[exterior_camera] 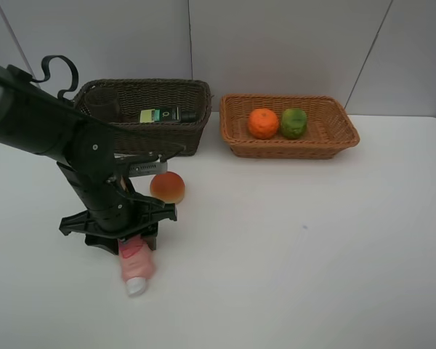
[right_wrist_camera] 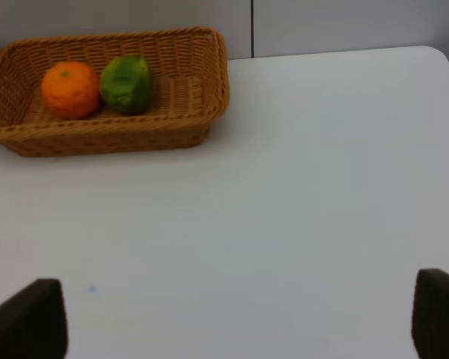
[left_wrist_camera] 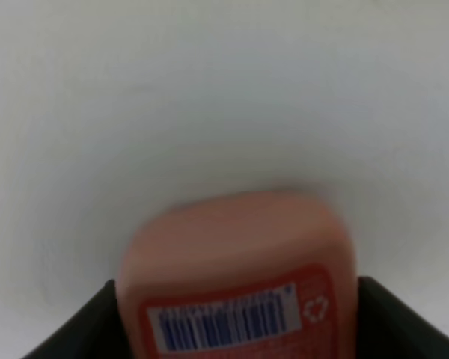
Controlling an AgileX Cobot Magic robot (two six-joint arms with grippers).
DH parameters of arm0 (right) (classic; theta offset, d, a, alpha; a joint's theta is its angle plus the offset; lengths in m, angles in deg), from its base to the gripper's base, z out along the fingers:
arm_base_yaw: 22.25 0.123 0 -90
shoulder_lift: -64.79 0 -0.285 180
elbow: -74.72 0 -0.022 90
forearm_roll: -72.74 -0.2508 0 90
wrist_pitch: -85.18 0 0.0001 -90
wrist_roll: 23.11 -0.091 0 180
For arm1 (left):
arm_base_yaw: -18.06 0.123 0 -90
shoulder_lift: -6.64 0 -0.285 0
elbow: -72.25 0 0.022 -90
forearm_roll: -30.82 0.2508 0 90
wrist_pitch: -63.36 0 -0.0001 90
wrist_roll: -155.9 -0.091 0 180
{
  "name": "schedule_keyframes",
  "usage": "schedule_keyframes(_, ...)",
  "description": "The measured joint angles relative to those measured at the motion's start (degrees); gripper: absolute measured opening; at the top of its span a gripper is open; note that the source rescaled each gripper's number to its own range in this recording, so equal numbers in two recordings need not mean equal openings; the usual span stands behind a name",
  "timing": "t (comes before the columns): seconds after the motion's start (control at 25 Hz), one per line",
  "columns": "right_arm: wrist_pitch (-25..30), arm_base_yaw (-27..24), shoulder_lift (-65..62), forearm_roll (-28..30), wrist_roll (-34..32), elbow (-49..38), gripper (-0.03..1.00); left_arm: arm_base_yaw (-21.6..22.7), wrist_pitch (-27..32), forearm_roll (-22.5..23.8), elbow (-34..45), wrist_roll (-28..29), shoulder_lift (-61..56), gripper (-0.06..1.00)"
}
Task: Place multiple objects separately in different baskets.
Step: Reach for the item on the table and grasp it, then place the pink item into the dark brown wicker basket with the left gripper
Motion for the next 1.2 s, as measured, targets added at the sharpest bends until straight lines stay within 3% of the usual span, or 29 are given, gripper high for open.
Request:
schedule_keyframes(0.96, 0.00, 0.00, 0.00, 0.00, 0.00, 0.00, 1.00, 0.00, -0.02, -0.70, 0.00, 1.76, 0.00, 0.72)
schedule_keyframes(1.2, 0.00, 0.00, 0.00, 0.00, 0.00, 0.00, 1.00, 0.00, 4.54, -0.70, -3.07, 1.76, -3.96, 0.71)
